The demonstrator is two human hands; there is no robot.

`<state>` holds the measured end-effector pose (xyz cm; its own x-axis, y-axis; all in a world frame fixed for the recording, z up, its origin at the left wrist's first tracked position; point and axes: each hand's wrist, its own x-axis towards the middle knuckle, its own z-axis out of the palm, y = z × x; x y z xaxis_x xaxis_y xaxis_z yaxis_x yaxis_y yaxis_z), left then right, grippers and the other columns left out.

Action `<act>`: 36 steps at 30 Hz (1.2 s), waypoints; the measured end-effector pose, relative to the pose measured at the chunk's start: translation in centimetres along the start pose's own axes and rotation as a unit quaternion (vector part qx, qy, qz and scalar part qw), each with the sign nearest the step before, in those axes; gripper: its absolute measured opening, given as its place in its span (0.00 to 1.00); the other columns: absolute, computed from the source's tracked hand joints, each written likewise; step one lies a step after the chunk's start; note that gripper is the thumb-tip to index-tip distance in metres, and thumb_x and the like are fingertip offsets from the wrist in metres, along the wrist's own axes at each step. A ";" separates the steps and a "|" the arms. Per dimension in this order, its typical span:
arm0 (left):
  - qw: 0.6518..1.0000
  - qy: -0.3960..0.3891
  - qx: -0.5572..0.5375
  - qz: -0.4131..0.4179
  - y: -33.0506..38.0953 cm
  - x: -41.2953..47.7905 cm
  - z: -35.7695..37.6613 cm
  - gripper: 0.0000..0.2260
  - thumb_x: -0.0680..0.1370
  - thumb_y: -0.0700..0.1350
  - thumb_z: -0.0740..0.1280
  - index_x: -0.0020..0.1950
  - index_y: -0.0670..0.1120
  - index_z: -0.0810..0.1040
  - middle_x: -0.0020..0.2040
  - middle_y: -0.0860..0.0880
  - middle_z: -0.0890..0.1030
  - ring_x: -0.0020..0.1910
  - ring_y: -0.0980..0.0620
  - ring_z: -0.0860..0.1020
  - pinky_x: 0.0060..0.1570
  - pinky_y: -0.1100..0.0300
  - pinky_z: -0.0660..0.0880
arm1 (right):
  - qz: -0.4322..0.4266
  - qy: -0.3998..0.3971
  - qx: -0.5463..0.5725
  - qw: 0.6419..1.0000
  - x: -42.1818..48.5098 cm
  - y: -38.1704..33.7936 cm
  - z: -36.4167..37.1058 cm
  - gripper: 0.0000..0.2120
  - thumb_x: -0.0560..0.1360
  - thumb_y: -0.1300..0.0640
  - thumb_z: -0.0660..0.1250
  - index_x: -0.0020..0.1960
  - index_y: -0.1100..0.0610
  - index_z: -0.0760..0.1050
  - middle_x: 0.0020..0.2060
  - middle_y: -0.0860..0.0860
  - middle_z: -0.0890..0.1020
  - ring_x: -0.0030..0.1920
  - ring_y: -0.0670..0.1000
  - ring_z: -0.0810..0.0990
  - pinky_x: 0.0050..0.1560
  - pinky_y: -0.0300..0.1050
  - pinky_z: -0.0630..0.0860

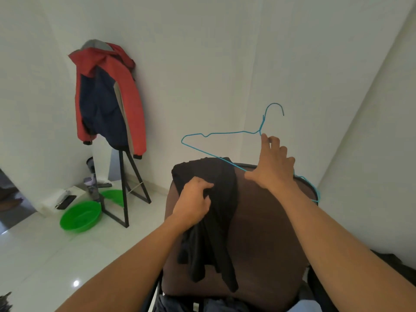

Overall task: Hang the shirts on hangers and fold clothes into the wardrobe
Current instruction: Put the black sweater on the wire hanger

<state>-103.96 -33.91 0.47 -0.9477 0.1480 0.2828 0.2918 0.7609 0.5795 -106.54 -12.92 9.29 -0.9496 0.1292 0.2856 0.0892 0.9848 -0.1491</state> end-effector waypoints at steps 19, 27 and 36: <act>0.991 0.074 -0.087 -0.068 -0.6 0.6 0.4 0.29 0.75 0.47 0.73 0.74 0.53 0.67 0.76 0.47 0.63 0.74 0.47 0.60 0.72 0.54 0.60 | 0.023 0.005 0.013 1.000 -1.6 -0.9 1.3 0.57 0.62 0.41 0.79 0.79 0.54 0.49 0.73 0.53 0.60 0.67 0.59 0.69 0.58 0.60 0.72; 0.986 0.090 0.117 0.072 1.2 -0.6 3.0 0.21 0.79 0.39 0.65 0.71 0.52 0.74 0.67 0.53 0.76 0.60 0.51 0.75 0.66 0.47 0.60 | 0.035 0.019 0.034 0.999 -1.2 0.1 1.5 0.57 0.63 0.41 0.79 0.79 0.53 0.48 0.74 0.53 0.58 0.68 0.59 0.68 0.60 0.60 0.72; 0.975 0.116 -0.174 -0.070 2.7 3.0 1.8 0.18 0.77 0.39 0.68 0.67 0.47 0.76 0.62 0.47 0.79 0.57 0.49 0.78 0.62 0.63 0.70 | 0.044 0.030 0.042 0.998 -0.6 1.4 0.7 0.56 0.63 0.40 0.78 0.79 0.53 0.49 0.74 0.53 0.59 0.67 0.59 0.68 0.59 0.60 0.72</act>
<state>-106.25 -30.31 1.51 -0.9386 -0.1186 0.3240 0.2265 0.4966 0.8379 -106.06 -11.68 8.20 -0.9190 0.2239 0.3244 0.1433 0.9564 -0.2544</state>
